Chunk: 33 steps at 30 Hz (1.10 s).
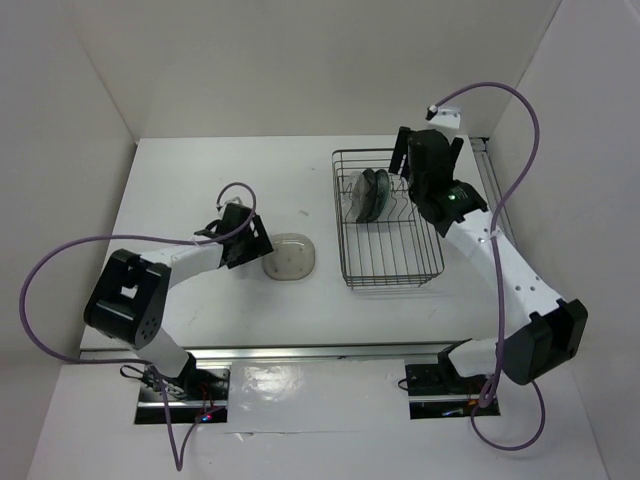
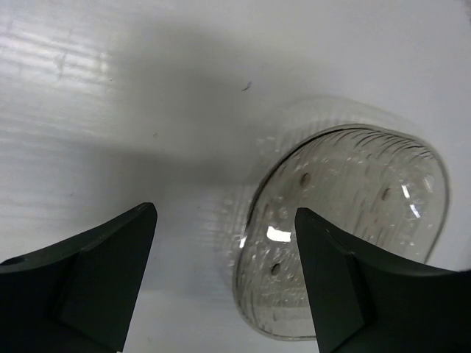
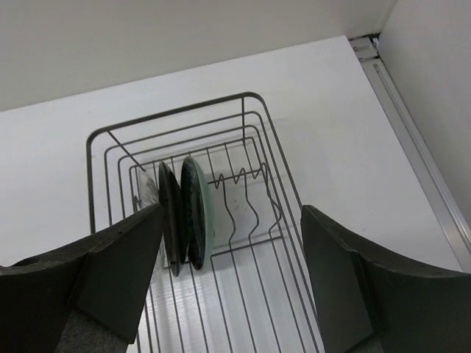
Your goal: Load the plates into the dish rack
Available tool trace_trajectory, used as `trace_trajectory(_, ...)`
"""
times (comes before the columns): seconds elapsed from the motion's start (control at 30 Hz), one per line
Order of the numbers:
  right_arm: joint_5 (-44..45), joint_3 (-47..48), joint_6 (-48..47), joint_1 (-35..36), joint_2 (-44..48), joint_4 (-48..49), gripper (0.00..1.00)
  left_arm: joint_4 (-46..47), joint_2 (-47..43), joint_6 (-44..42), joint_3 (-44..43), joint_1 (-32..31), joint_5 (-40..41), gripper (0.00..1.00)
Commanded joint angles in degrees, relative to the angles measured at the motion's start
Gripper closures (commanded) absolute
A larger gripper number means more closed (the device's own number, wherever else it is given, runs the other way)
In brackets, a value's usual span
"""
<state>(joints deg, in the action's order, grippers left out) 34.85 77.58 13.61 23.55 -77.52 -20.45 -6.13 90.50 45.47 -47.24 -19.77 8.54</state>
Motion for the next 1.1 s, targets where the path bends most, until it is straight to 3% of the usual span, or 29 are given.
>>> trace_trajectory(0.0, -0.7, 0.6, 0.0, 0.4, 2.4, -1.3, 0.18, 1.6, 2.8, 0.5, -2.5, -0.8, 0.6, 0.11)
trace_trajectory(0.1, -2.0, -0.6, 0.0, 1.0, 4.6, -0.6, 0.18, -0.5, 5.6, 0.5, -4.3, -2.2, 2.5, 0.14)
trace_trajectory(0.37, -4.0, -1.1, 0.5, 1.0, 7.5, 0.6, 0.18, -4.9, 7.5, 1.1, -6.6, -3.9, 5.4, 0.48)
trace_trajectory(0.4, -4.5, -1.1, 0.5, 1.0, 7.6, 0.6, 0.18, -5.6, 7.5, 1.1, -6.6, -3.9, 6.0, 0.59)
trace_trajectory(0.47, -4.5, -1.1, 0.5, 1.0, 8.2, 1.1, 0.18, -6.3, 7.5, 0.5, -7.3, -3.9, 6.6, 0.66)
trace_trajectory(0.57, -5.1, -1.6, 0.5, 1.5, 9.5, 1.6, 0.18, -8.5, 8.8, 0.5, -9.0, -3.9, 7.3, 1.00)
trace_trajectory(0.67, -10.1, -2.9, 0.0, 1.5, 9.5, 3.6, 0.15, -10.8, 8.1, 0.5, -9.7, -3.9, 9.2, 1.00)
trace_trajectory(0.77, -24.9, -4.4, -2.6, 1.0, 8.9, 6.5, 0.14, -13.9, 2.8, 1.9, -9.7, -3.9, 12.4, 1.00)
trace_trajectory(0.83, -36.0, -7.5, -3.3, 1.0, 10.0, 10.3, 0.12, -14.9, -6.4, 3.0, -9.2, -3.9, 14.8, 1.00)
trace_trajectory(0.93, -46.1, -10.1, -3.3, 1.0, 11.2, 17.4, 0.11, -14.5, -20.4, 2.5, -6.7, -4.4, 15.5, 1.00)
trace_trajectory(0.97, -55.3, -10.6, -3.8, 0.4, 10.5, 18.7, 0.11, -13.2, -23.4, 1.5, -6.0, -4.4, 14.3, 1.00)
trace_trajectory(1.07, -68.8, -11.2, -4.4, 0.4, 7.2, 23.4, 0.11, -2.4, -31.7, -5.8, -2.2, -4.9, 3.8, 1.00)
